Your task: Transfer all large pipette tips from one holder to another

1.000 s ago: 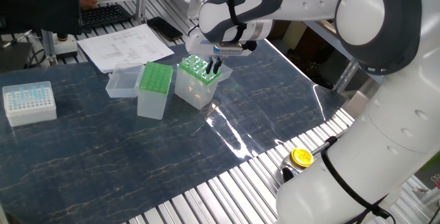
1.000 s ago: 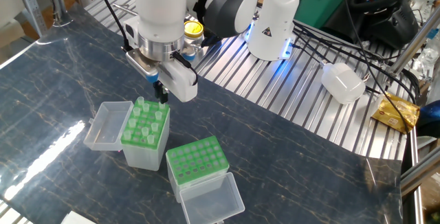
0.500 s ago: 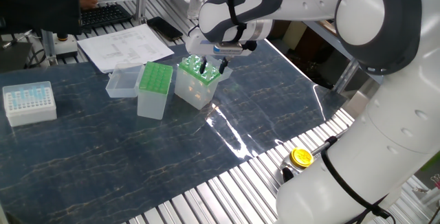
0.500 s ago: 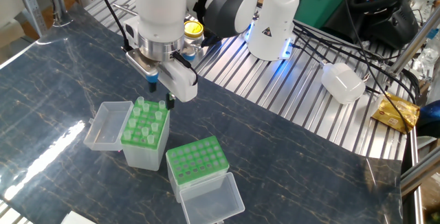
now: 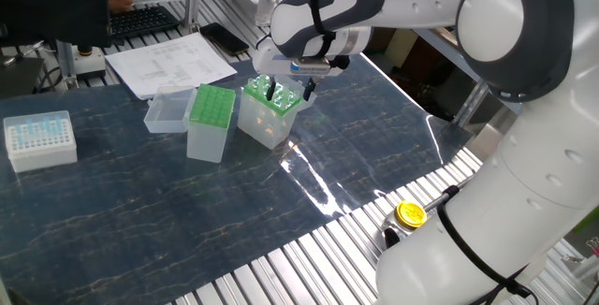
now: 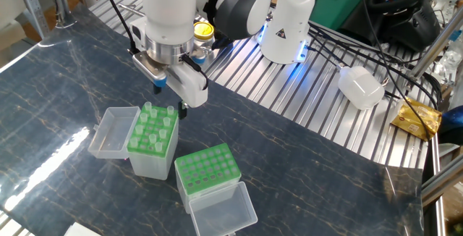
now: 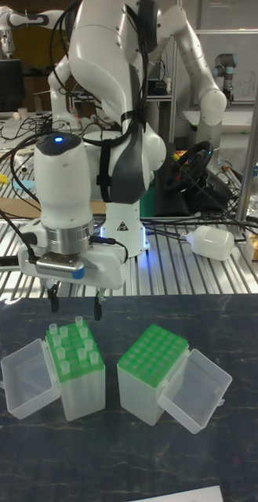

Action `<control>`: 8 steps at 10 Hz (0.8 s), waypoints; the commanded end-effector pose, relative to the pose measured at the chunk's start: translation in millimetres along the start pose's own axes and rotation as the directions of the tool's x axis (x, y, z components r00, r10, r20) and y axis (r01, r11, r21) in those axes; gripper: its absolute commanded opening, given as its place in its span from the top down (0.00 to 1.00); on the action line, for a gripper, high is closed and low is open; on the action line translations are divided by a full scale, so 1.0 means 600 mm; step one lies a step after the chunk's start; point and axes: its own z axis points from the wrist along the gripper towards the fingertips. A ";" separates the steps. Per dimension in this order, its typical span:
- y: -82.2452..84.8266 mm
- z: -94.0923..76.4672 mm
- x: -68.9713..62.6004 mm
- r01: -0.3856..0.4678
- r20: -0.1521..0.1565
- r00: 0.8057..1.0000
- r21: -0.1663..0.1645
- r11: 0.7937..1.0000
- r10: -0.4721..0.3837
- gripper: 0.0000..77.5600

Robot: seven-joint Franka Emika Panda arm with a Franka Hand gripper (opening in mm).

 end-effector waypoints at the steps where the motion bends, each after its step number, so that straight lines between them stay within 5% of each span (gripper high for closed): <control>1: 0.007 0.004 0.005 -0.040 -0.007 0.999 0.000 0.999 0.040 0.00; 8: 0.011 0.021 0.006 -0.042 -0.002 0.999 -0.006 0.999 0.042 0.00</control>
